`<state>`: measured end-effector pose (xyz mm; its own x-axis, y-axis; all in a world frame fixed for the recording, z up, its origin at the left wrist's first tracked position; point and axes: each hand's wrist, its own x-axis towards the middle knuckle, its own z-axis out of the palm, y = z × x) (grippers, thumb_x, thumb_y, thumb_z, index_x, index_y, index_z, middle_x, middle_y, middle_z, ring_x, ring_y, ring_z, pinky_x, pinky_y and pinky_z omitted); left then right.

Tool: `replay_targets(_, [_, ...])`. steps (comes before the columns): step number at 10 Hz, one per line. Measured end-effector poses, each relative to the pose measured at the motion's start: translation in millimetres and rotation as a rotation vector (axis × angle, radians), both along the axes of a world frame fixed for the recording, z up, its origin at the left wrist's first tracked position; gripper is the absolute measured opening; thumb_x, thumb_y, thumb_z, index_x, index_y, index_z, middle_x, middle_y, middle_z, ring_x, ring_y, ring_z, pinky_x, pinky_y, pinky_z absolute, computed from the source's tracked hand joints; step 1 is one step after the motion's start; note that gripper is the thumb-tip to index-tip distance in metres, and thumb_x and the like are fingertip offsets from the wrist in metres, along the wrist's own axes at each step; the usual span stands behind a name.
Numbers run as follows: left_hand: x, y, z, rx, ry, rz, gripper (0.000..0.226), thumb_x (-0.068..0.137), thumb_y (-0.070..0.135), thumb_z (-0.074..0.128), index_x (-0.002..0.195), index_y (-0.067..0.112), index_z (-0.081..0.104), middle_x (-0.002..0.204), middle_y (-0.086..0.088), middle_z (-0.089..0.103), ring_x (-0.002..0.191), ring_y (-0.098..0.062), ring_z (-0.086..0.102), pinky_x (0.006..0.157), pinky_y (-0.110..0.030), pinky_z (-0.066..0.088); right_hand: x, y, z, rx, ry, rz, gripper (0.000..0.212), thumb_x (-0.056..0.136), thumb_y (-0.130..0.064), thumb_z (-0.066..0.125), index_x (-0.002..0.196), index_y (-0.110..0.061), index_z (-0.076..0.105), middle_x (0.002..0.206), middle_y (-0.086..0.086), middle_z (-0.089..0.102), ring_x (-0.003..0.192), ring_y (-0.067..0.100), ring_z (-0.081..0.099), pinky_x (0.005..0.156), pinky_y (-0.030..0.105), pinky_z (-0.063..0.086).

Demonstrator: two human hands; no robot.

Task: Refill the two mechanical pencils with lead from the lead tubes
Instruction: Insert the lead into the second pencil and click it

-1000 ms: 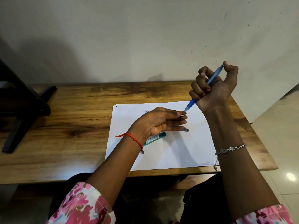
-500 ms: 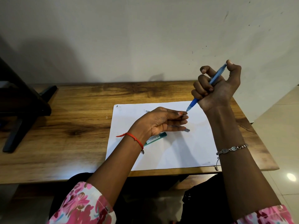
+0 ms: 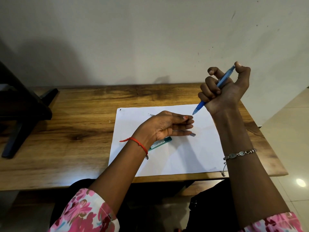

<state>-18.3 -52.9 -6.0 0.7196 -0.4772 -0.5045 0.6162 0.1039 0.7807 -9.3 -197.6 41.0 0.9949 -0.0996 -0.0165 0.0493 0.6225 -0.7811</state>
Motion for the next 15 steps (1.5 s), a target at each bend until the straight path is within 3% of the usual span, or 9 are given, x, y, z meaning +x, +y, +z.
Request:
replay_targets(5, [0.6,0.2,-1.4,0.001,0.005,-0.002,0.013,0.088,0.002,0.053,0.088,-0.001,0.066,0.068,-0.005,0.072,0.063,-0.015,0.069,0.070,-0.034,0.058,-0.1,-0.8,1.1,0.034,0.004,-0.014,0.052,0.086,-0.049,0.023,0.064,-0.011,0.050,0.040,-0.005,0.016,0.039,0.010,0.009,0.042,0.017,0.010])
replay_targets(8, [0.3,-0.8,-1.7,0.004,0.005,0.000,0.014,0.088,0.002,0.053,0.086,0.000,0.066,0.066,-0.005,0.071,0.062,-0.014,0.069,0.071,-0.034,0.058,-0.7,-0.8,0.3,0.035,-0.002,-0.025,0.053,0.087,-0.050,0.023,0.064,-0.010,0.050,0.050,-0.002,0.008,0.043,0.011,0.007,0.043,0.018,0.010])
replay_targets(15, [-0.1,-1.0,-1.6,0.002,0.008,0.001,0.014,0.088,0.001,0.052,0.085,-0.001,0.065,0.065,-0.005,0.071,0.061,-0.015,0.069,0.068,-0.033,0.059,0.4,-1.6,-0.3,0.037,0.004,-0.024,0.053,0.087,-0.049,0.022,0.062,-0.011,0.048,0.038,-0.005,0.017,0.038,0.010,0.010,0.041,0.017,0.012])
